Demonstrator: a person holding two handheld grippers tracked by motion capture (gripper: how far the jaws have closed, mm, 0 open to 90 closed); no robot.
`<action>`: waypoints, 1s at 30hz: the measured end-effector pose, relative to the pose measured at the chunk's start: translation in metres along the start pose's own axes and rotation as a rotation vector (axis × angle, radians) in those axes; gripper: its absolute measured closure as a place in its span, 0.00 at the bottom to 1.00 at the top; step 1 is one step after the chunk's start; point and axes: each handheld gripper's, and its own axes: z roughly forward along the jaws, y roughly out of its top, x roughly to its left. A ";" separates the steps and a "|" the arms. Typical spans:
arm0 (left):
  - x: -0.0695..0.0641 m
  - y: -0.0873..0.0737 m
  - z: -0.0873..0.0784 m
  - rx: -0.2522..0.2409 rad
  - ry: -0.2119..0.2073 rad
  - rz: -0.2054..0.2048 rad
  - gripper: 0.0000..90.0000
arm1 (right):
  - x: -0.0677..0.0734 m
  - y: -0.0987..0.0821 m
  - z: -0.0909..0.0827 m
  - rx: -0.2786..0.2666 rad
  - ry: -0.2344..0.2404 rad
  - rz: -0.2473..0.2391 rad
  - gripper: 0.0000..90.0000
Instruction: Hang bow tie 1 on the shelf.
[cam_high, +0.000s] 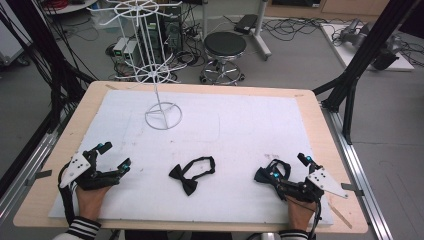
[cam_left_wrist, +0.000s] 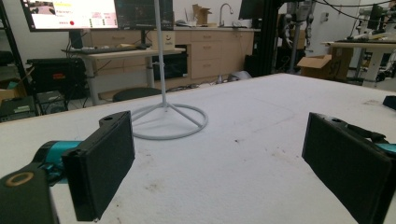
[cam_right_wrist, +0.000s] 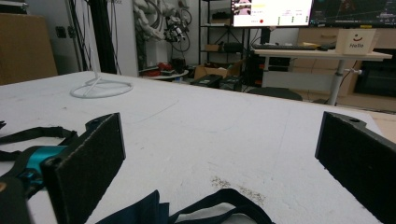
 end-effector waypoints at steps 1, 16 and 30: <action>0.000 0.000 0.000 0.000 -0.001 0.001 0.11 | 0.000 0.000 0.000 0.000 -0.002 -0.002 0.01; -0.001 0.000 0.000 -0.001 0.006 0.008 0.11 | 0.000 0.000 -0.001 -0.008 -0.003 0.003 0.01; 0.000 0.000 -0.001 -0.008 0.007 0.002 0.11 | 0.001 0.016 -0.001 0.023 0.025 -0.018 0.01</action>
